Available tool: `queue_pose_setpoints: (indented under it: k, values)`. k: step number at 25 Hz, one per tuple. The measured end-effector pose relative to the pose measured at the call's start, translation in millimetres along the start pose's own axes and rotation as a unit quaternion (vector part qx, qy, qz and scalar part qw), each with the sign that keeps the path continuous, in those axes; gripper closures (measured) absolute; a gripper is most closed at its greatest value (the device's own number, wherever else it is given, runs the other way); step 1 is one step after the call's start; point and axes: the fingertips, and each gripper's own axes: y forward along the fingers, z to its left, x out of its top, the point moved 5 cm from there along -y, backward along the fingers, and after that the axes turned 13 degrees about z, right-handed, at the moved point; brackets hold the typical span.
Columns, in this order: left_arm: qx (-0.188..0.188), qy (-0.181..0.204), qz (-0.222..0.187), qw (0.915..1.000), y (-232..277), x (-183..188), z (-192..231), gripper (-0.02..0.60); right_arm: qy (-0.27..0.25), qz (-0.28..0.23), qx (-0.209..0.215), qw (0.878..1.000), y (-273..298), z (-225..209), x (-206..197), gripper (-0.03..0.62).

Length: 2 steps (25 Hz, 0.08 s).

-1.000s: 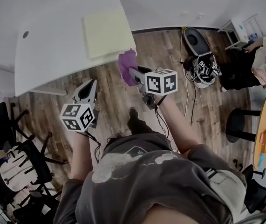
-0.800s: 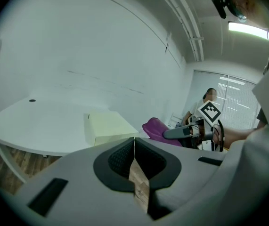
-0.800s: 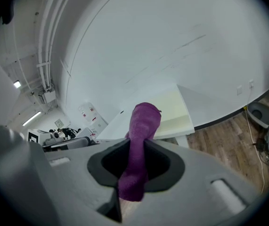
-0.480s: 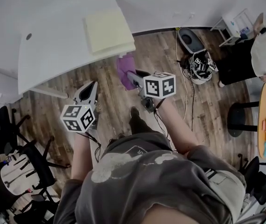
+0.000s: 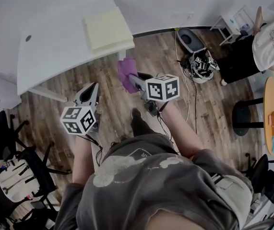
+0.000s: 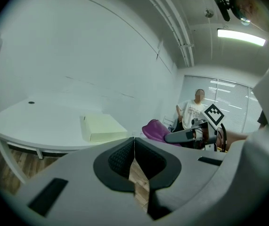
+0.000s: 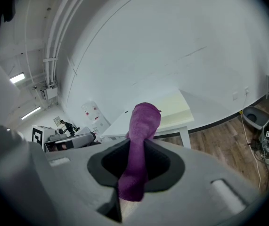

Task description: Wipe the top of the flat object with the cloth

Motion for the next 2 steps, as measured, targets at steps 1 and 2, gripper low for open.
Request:
queue_pose_setpoints:
  k: [1,2]
  values:
    - [-0.001,0.000,0.001,1.0000,-2.3,-3.0,-2.0,0.581,0.000,0.001,0.000,1.000,-2.0,1.8,-3.8,0.520]
    - [-0.002,0.001,0.001,1.0000,-4.6,-6.0,-4.0,0.581,0.000,0.002,-0.001,1.000,-4.0,3.5,-7.6,0.520]
